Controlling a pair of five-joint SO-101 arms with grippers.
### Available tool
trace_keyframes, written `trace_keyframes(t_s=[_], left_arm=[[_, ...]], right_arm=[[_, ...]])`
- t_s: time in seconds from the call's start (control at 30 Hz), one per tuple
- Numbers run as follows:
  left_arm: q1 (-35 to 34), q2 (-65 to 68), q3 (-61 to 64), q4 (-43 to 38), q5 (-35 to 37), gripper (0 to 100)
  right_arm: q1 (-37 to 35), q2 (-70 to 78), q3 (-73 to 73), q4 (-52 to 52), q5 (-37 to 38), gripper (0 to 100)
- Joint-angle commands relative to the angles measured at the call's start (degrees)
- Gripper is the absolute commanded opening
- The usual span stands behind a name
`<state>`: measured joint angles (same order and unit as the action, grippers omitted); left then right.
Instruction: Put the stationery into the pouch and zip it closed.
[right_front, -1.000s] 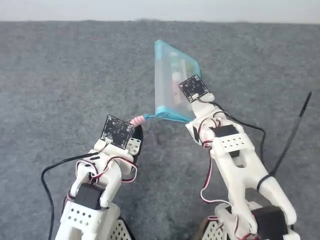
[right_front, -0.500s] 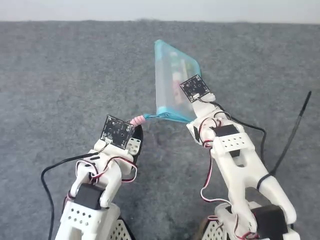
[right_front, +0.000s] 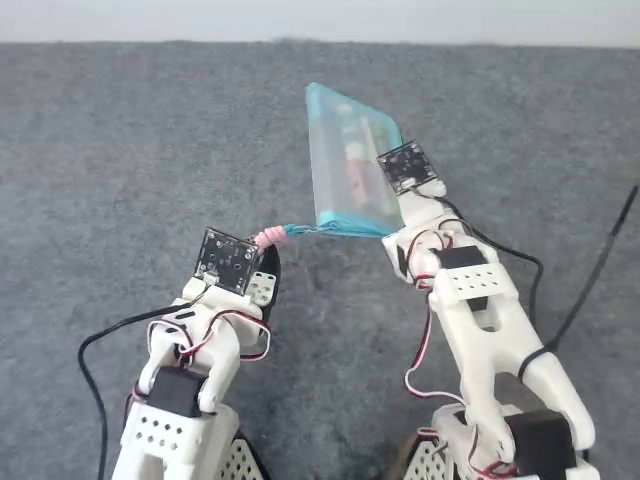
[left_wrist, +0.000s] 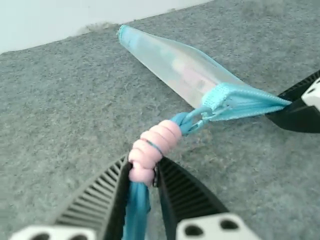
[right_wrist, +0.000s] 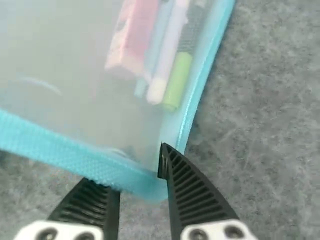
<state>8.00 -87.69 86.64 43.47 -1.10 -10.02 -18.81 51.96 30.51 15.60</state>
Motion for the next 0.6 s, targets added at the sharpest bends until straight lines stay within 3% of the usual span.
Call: trace_keyframes(t_s=[0.0, 0.57], left_arm=[[-4.2, -0.1, -1.3, -2.5, 0.8, 1], [-4.2, -0.1, -1.3, -2.6, 0.7, 1]], right_arm=[[8.2, 2.2, -2.5, -1.7, -2.7, 0.6], [16.0, 18.2, -17.3, 3.1, -6.9, 0.6]])
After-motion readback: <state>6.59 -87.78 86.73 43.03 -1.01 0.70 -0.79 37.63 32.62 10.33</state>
